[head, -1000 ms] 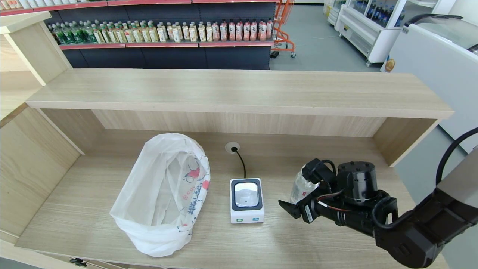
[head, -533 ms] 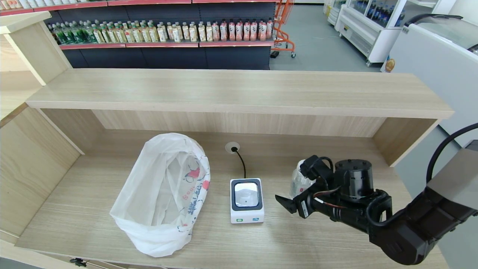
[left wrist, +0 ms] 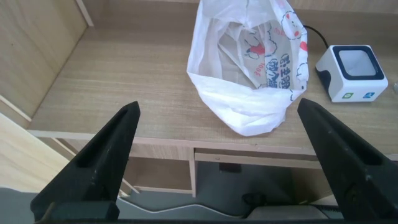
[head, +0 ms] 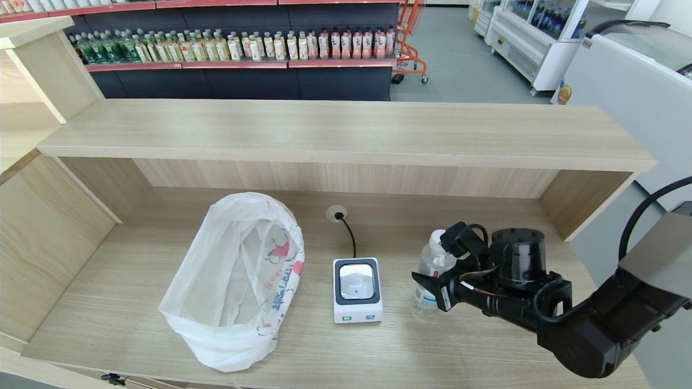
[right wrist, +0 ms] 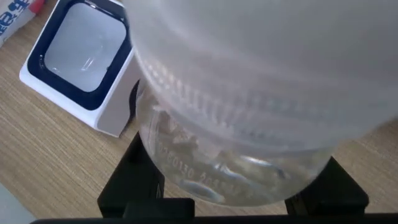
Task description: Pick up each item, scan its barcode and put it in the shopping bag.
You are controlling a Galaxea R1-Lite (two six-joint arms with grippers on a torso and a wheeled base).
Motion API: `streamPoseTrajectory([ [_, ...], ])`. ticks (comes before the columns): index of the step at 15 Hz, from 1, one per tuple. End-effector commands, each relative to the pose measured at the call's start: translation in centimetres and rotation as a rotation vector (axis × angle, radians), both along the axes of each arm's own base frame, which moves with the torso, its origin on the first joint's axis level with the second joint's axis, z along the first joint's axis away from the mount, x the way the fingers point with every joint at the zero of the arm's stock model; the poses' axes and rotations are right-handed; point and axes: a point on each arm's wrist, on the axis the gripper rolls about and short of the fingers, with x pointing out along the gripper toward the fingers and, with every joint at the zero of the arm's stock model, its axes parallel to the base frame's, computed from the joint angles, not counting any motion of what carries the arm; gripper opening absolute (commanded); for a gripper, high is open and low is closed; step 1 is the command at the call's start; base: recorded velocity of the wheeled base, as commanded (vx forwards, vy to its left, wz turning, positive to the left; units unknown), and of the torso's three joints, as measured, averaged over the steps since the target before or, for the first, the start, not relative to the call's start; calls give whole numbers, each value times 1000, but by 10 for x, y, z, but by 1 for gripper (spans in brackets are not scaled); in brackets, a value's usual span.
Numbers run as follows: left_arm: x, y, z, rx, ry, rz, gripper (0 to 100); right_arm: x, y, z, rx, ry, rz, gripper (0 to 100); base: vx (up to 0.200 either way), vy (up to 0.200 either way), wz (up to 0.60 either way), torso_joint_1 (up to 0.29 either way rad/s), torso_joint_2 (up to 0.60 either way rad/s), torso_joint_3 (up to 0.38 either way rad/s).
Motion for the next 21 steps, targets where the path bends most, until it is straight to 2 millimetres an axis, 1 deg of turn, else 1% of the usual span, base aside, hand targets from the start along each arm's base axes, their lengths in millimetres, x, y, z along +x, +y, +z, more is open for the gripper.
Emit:
streamPoseTrajectory([
  [1,0,0,0,-1,1,0,100,0,-1,1,7,-1,7,0,0,0,0,0,0,0],
  [5,0,0,0,-1,1,0,100,-3,-1,8,51,3,64,0,0,0,0,0,0,0],
  [6,0,0,0,-1,1,0,100,-5,-9,18,116,9,153,0,0,0,0,0,0,0],
  [7,0,0,0,-1,1,0,100,-6,-15,26,143,1,206,0,0,0,0,0,0,0],
  [8,0,0,0,-1,1,-1,100,-6,-19,29,158,0,230,0,0,0,0,0,0,0],
  [9,0,0,0,-1,1,-1,100,-4,-30,37,193,-11,306,0,0,0,0,0,0,0],
  [11,0,0,0,-1,1,0,100,-4,-47,45,229,-24,375,0,0,0,0,0,0,0],
  [12,0,0,0,-1,1,0,100,-4,-51,47,238,-27,391,0,0,0,0,0,0,0],
  [13,0,0,0,-1,1,0,100,-9,-58,56,261,-21,444,0,0,0,0,0,0,0],
  [17,0,0,0,-1,1,0,100,-32,-63,70,322,32,577,0,0,0,0,0,0,0],
  [21,0,0,0,-1,1,0,100,-48,-56,83,379,90,660,0,0,0,0,0,0,0],
])
